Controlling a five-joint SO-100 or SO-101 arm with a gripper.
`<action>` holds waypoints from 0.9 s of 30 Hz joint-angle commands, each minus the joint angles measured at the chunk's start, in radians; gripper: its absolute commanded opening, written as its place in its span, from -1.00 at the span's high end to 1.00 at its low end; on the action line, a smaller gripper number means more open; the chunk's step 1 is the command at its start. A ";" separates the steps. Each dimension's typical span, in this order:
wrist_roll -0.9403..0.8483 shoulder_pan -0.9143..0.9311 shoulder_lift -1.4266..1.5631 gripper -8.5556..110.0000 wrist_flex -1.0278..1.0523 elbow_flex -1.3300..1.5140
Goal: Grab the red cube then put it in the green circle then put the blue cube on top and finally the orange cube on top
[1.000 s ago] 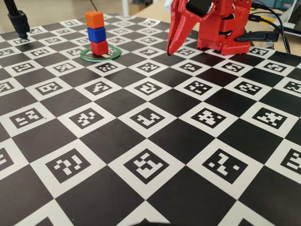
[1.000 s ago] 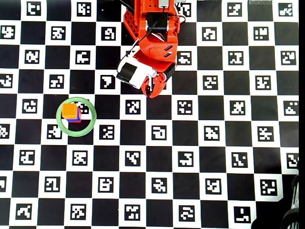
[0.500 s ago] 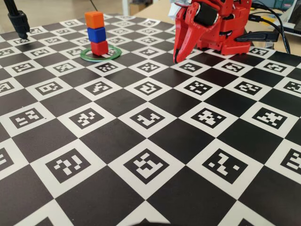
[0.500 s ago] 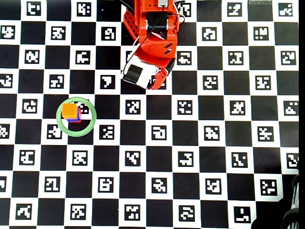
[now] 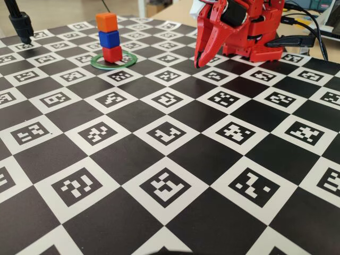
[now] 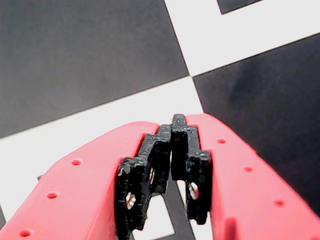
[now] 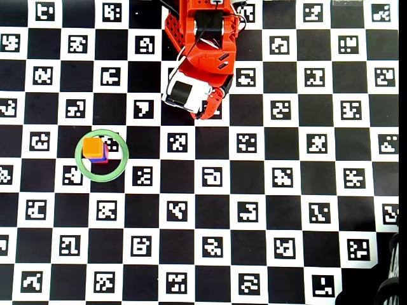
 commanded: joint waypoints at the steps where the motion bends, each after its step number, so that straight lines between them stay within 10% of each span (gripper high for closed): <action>1: -0.043 -0.005 0.017 0.95 0.026 0.051; 27: -0.206 0.005 0.114 0.95 0.206 0.051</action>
